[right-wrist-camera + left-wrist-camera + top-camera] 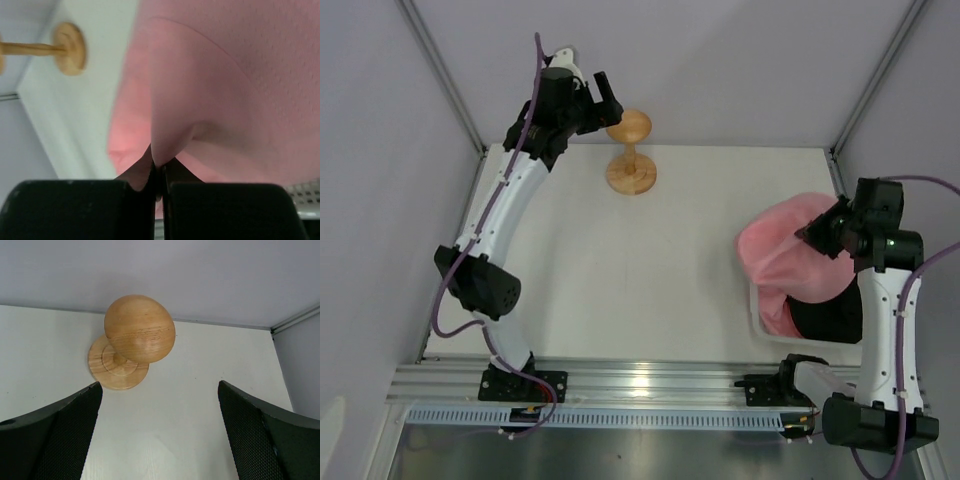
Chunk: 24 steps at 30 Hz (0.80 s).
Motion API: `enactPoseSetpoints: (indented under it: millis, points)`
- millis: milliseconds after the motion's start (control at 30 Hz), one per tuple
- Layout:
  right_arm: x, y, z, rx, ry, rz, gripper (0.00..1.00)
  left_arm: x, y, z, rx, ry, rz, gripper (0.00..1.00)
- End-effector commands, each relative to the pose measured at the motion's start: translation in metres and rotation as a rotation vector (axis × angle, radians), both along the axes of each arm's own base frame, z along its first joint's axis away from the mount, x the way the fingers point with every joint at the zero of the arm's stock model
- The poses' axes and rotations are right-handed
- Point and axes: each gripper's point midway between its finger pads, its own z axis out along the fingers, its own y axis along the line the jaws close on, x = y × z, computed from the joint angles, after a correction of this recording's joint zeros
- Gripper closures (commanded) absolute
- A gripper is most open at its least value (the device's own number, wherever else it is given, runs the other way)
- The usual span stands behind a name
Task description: Stack the hats
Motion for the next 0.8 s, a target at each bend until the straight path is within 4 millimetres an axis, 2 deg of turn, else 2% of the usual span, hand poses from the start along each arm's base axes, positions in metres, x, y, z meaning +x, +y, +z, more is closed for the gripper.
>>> enactPoseSetpoints:
  millis: [0,33,67,100,133,167,200,233,267,300,333,367,400,433,467,500,533,600,633,767]
  points:
    - [-0.034,-0.012,-0.046,-0.023,0.145,-0.067,1.0,0.013,0.009,0.019,-0.004,-0.043,0.04,0.0]
    - [-0.034,-0.011,-0.057,-0.014,0.157,-0.062,1.0,0.016,0.006,0.014,-0.023,-0.031,0.028,0.0]
    - [-0.037,-0.007,-0.082,0.003,0.207,-0.051,1.0,0.02,0.01,0.001,-0.051,0.001,0.023,0.0]
    - [-0.032,-0.007,-0.088,0.007,0.188,-0.047,1.0,0.024,0.005,0.004,-0.134,0.0,0.007,0.01]
    - [-0.031,-0.007,-0.096,0.012,0.203,-0.045,1.0,0.023,-0.004,-0.009,-0.188,0.039,-0.059,0.01]
    - [-0.031,-0.006,-0.107,0.017,0.224,-0.036,1.0,0.028,0.007,-0.026,-0.23,0.071,-0.053,0.0]
    - [-0.03,-0.007,-0.108,0.013,0.228,-0.036,1.0,0.033,0.007,-0.015,-0.313,0.037,-0.06,0.01]
    - [-0.029,-0.009,-0.11,0.003,0.242,-0.041,1.0,0.032,0.008,-0.028,-0.343,0.062,-0.078,0.01]
    - [-0.03,-0.018,-0.111,-0.034,0.255,-0.067,1.0,0.037,0.021,-0.029,-0.364,0.054,-0.057,0.0]
    - [-0.032,-0.022,-0.106,-0.064,0.261,-0.075,0.96,0.038,0.026,-0.05,-0.382,0.09,-0.037,0.01]
    - [-0.032,-0.03,-0.103,-0.1,0.266,-0.096,0.73,0.043,0.029,-0.042,-0.395,0.045,-0.042,0.0]
    - [-0.033,-0.033,-0.1,-0.117,0.273,-0.095,0.58,0.046,0.035,-0.041,-0.403,0.03,-0.039,0.0]
    - [-0.035,-0.035,-0.087,-0.14,0.261,-0.087,0.45,0.048,0.035,-0.049,-0.413,0.037,-0.041,0.0]
    - [-0.035,-0.036,-0.08,-0.147,0.256,-0.082,0.36,0.053,0.035,-0.046,-0.419,0.016,-0.046,0.0]
    - [-0.033,-0.036,-0.075,-0.153,0.261,-0.075,0.27,0.059,0.035,-0.055,-0.424,0.029,-0.044,0.0]
    - [-0.037,-0.036,-0.068,-0.159,0.267,-0.068,0.19,0.062,0.033,-0.056,-0.444,0.031,-0.05,0.01]
    - [-0.033,-0.034,-0.044,-0.171,0.209,-0.045,0.09,0.067,0.03,-0.053,-0.466,0.011,-0.064,0.01]
    - [-0.032,-0.03,-0.024,-0.17,0.184,-0.006,0.03,0.073,0.019,-0.058,-0.534,0.016,-0.11,0.02]
    - [-0.029,-0.025,0.002,-0.173,0.109,0.028,0.01,0.076,0.016,-0.062,-0.56,0.016,-0.123,0.02]
    - [-0.018,-0.01,0.058,-0.16,-0.079,0.098,0.0,0.091,0.011,-0.077,-0.669,0.023,-0.114,0.04]
